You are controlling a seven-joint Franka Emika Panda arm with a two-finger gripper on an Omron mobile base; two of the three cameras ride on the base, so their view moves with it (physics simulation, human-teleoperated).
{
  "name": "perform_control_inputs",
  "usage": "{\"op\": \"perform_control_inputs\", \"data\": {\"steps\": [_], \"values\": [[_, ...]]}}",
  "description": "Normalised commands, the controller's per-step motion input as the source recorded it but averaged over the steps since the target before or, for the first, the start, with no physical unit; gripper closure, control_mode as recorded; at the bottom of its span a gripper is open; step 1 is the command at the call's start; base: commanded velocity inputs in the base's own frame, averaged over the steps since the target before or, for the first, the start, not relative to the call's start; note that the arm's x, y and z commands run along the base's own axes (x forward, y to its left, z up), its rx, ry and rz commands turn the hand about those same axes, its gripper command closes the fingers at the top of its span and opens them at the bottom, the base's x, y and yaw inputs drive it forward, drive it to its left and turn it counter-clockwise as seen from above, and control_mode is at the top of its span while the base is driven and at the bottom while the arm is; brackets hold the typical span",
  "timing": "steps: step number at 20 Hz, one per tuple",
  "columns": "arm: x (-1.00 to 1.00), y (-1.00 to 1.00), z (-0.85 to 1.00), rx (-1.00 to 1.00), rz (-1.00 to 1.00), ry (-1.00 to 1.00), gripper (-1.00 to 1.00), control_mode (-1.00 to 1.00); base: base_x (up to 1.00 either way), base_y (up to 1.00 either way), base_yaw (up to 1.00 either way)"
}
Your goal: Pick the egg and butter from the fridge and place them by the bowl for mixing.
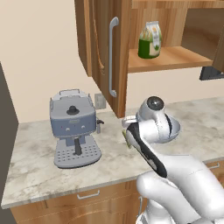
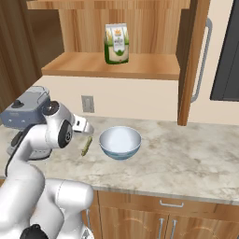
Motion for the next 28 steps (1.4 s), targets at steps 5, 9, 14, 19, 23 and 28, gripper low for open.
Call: {"op": "perform_control_inputs", "data": {"steps": [5, 9, 14, 19, 23, 28], "values": [[-1.00, -0.63, 0.96, 0.24, -0.20, 0.00, -1.00, -1.00, 0.00, 0.00, 0.00], [-1.00, -0.42, 0.87, 0.06, -0.13, 0.04, -1.00, -1.00, 0.00, 0.00, 0.00], [-1.00, -0.20, 0.81, -0.01, -0.11, 0.13, -1.00, -1.00, 0.00, 0.00, 0.00], [-0.49, 0.01, -0.09, -0.02, -0.03, -0.10, -1.00, -1.00, 0.00, 0.00, 0.00], [0.00, 0.00, 0.00, 0.00, 0.00, 0.00, -1.00, 1.00, -1.00, 0.10, -0.14], [0.00, 0.00, 0.00, 0.00, 0.00, 0.00, -1.00, 1.00, -0.14, 0.09, -0.95]]}}
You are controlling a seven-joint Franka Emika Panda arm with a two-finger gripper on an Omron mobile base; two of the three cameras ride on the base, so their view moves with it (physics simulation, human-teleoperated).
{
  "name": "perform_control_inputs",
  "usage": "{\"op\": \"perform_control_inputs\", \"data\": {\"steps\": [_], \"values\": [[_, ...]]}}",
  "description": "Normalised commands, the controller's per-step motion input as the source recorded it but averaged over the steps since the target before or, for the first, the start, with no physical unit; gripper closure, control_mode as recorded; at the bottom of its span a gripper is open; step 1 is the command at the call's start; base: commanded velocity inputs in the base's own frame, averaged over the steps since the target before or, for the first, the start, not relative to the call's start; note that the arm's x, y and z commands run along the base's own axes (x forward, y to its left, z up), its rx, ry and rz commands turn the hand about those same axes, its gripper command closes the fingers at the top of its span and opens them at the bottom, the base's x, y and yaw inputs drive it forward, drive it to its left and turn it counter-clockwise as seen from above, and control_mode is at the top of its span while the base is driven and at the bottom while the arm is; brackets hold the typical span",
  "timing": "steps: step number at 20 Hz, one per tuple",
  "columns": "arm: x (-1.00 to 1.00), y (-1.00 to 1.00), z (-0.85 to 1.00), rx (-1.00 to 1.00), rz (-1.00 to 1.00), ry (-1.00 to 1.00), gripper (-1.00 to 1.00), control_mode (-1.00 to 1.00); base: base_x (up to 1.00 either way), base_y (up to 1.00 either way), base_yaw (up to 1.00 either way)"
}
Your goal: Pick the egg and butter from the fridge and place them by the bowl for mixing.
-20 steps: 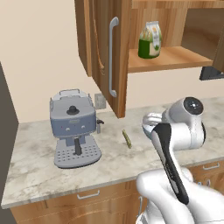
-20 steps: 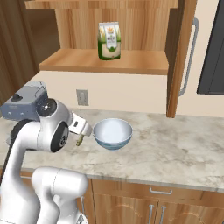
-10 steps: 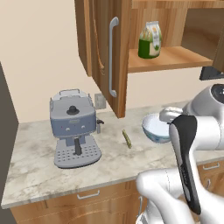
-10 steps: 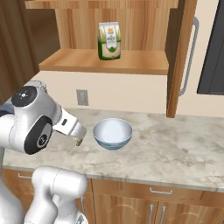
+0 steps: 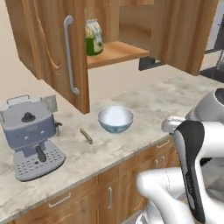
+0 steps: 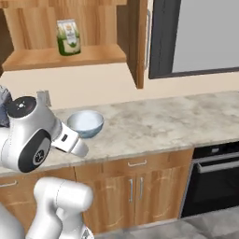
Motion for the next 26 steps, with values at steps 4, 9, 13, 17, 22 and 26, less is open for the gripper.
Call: {"op": "perform_control_inputs", "data": {"steps": [4, 9, 13, 17, 22, 26], "values": [[0.00, 0.00, 0.00, 0.00, 0.00, 0.00, -1.00, 1.00, 0.00, 0.00, -1.00], [0.00, 0.00, 0.00, 0.00, 0.00, 0.00, -1.00, 1.00, 0.00, 0.00, -1.00], [0.00, 0.00, 0.00, 0.00, 0.00, 0.00, -1.00, 1.00, 0.02, -0.22, -0.98], [0.00, 0.00, 0.00, 0.00, 0.00, 0.00, -1.00, 1.00, 0.64, -0.56, -0.67], [0.00, 0.00, 0.00, 0.00, 0.00, 0.00, -1.00, 1.00, 1.00, -0.34, -0.05], [0.00, 0.00, 0.00, 0.00, 0.00, 0.00, -1.00, 1.00, 1.00, -0.25, -0.01]]}}
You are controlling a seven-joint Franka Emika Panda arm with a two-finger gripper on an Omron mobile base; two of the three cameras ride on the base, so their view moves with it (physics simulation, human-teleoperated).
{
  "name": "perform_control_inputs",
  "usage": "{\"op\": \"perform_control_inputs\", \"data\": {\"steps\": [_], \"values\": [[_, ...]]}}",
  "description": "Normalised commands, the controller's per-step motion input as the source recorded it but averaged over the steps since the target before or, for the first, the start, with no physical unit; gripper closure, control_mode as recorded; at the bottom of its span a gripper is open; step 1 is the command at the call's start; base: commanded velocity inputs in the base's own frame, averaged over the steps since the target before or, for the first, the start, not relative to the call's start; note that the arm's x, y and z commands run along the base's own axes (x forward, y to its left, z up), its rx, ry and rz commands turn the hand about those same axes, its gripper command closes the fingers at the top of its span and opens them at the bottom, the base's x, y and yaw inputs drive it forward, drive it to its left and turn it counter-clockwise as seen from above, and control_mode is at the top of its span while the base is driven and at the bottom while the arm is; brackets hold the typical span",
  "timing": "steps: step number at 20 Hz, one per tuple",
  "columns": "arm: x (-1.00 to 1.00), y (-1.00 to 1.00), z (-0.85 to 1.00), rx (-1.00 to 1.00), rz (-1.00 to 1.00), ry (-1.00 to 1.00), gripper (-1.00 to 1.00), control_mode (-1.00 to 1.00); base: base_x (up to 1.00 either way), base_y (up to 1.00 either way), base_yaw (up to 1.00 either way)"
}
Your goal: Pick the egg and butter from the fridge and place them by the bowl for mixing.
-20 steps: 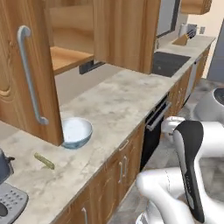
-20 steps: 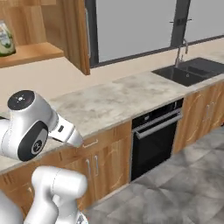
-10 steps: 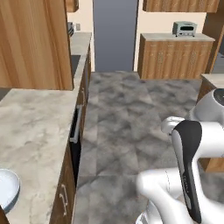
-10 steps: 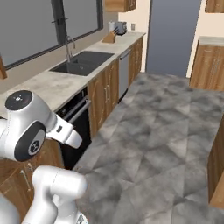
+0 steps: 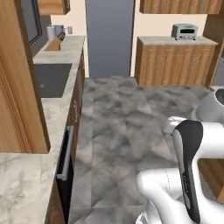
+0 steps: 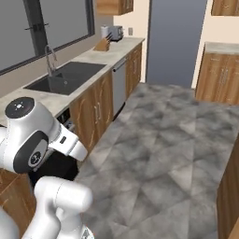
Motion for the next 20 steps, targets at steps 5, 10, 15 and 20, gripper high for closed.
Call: {"op": "perform_control_inputs", "data": {"steps": [5, 10, 15, 20], "values": [[0.00, 0.00, 0.00, 0.00, 0.00, 0.00, -1.00, 1.00, 1.00, -0.25, -0.01], [0.00, 0.00, 0.00, 0.00, 0.00, 0.00, -1.00, 1.00, 1.00, -0.25, 0.00], [0.00, 0.00, 0.00, 0.00, 0.00, 0.00, -1.00, 1.00, 1.00, -0.39, 0.00], [0.00, 0.00, 0.00, 0.00, 0.00, 0.00, -1.00, 1.00, 1.00, -0.39, -0.03]]}}
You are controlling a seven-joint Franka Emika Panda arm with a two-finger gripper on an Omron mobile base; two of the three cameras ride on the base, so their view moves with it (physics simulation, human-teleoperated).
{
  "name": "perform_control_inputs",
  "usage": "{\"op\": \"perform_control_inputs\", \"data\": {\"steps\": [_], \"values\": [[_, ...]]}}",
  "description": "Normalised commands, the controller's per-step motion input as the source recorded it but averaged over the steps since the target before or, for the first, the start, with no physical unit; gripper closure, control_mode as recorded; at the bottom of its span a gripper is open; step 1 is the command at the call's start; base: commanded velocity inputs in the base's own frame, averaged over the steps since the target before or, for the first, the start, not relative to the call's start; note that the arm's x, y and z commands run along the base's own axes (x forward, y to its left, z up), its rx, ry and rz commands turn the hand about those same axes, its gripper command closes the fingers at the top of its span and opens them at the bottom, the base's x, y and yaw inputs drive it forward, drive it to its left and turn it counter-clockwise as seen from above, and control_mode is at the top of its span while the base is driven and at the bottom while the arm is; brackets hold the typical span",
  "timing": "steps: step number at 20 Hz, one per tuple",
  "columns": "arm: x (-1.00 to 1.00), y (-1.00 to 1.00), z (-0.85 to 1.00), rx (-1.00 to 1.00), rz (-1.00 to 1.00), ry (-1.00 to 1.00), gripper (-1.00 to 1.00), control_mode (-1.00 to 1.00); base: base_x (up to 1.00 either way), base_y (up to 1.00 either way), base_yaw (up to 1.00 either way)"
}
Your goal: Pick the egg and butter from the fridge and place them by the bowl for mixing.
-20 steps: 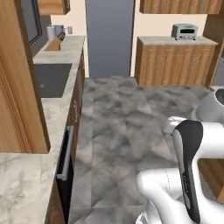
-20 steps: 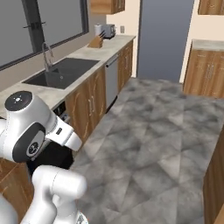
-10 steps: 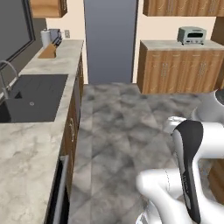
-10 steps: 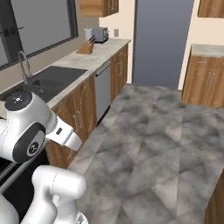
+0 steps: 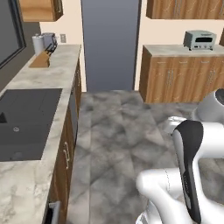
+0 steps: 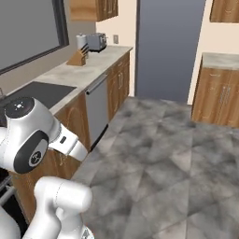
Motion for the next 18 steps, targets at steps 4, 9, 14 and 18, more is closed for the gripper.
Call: {"op": "perform_control_inputs", "data": {"steps": [4, 9, 14, 18], "values": [[0.00, 0.00, 0.00, 0.00, 0.00, 0.00, -1.00, 1.00, 1.00, -0.37, -0.10], [0.00, 0.00, 0.00, 0.00, 0.00, 0.00, -1.00, 1.00, 1.00, -0.87, -0.02], [0.00, 0.00, 0.00, 0.00, 0.00, 0.00, -1.00, 1.00, 1.00, -1.00, 0.08], [0.00, 0.00, 0.00, 0.00, 0.00, 0.00, -1.00, 1.00, 1.00, -0.89, 0.07]]}}
